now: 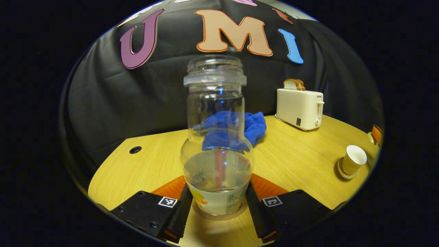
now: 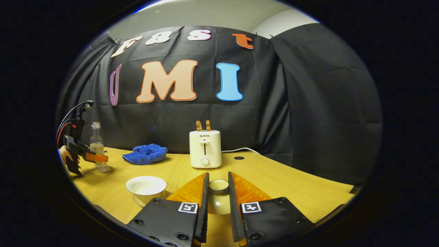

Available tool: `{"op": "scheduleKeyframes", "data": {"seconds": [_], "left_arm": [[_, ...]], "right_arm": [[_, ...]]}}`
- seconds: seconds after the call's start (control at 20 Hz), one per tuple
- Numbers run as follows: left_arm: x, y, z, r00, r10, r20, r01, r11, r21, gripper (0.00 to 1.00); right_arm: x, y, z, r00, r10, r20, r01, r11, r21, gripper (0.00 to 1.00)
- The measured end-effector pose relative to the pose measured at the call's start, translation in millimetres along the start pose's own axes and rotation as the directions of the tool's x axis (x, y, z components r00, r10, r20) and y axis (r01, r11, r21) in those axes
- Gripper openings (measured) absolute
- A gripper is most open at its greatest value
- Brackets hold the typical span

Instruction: Open the teacup lid with one hand, grasp the water bottle and pour water into the teacup with the other hand; after pouring, place the water bottle on the coaster and then close the teacup lid.

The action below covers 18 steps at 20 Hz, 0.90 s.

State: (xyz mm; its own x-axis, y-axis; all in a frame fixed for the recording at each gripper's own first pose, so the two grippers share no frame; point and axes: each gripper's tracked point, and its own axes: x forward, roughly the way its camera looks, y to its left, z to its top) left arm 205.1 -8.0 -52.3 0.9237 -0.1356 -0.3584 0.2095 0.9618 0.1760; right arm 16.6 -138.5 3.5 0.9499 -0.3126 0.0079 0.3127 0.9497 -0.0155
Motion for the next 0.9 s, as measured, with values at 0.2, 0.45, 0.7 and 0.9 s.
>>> {"op": "scheduleKeyframes", "data": {"seconds": [0.2,0.45,0.7,0.9], "left_arm": [[-2.0,-0.4,5.5,0.999,0.007,0.035,-0.005,0.999,-0.041,0.91],[-9.4,6.0,6.5,0.997,0.038,0.064,-0.032,0.996,-0.080,0.93],[-30.3,11.4,18.2,0.981,0.089,0.170,-0.077,0.994,-0.078,0.95],[-59.7,17.1,29.5,0.942,0.171,0.290,-0.151,0.985,-0.088,0.94]], "right_arm": [[-0.1,0.0,0.3,1.000,-0.001,0.001,0.001,1.000,0.000,0.32],[0.1,0.8,-0.3,1.000,0.003,-0.001,-0.003,1.000,0.001,0.31],[0.6,3.1,-0.1,1.000,0.016,-0.001,-0.016,1.000,0.001,0.32],[-1.3,12.1,-0.3,0.999,0.051,-0.002,-0.051,0.999,0.003,0.31]]}}
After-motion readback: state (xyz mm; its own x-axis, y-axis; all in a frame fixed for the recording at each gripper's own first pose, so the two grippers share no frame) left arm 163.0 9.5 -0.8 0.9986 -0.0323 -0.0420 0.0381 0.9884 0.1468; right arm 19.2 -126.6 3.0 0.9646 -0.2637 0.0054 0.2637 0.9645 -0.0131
